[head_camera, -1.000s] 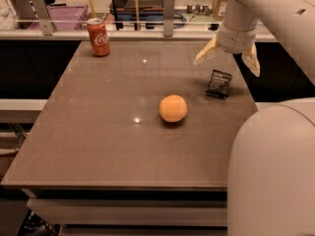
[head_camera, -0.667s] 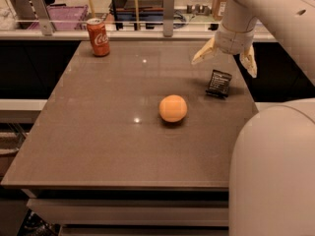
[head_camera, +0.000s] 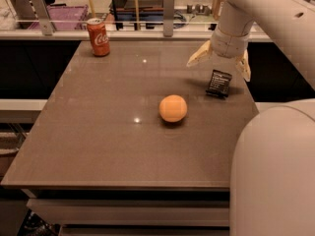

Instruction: Move rxbar chocolate near coke can

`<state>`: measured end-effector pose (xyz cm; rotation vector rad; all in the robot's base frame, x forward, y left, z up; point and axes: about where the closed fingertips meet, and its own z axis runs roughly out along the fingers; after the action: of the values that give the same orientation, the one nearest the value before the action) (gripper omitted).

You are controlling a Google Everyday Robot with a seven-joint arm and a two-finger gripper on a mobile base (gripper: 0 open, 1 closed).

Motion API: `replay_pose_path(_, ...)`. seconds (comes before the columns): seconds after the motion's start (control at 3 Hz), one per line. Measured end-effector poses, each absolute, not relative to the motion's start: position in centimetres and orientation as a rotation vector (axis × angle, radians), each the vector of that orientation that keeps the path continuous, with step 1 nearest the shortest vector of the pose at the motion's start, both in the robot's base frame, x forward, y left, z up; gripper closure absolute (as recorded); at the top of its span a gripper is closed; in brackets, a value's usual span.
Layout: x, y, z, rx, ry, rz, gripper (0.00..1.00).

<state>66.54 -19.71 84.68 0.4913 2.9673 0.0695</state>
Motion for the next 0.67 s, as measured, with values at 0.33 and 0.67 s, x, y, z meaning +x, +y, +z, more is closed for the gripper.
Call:
replay_pose_path(0.33, 66.14, -18.93, 84.07, 0.488, 2.986, 0.088, 0.00)
replay_pose_path(0.67, 65.44, -18.28, 83.35, 0.500, 3.002, 0.103, 0.00)
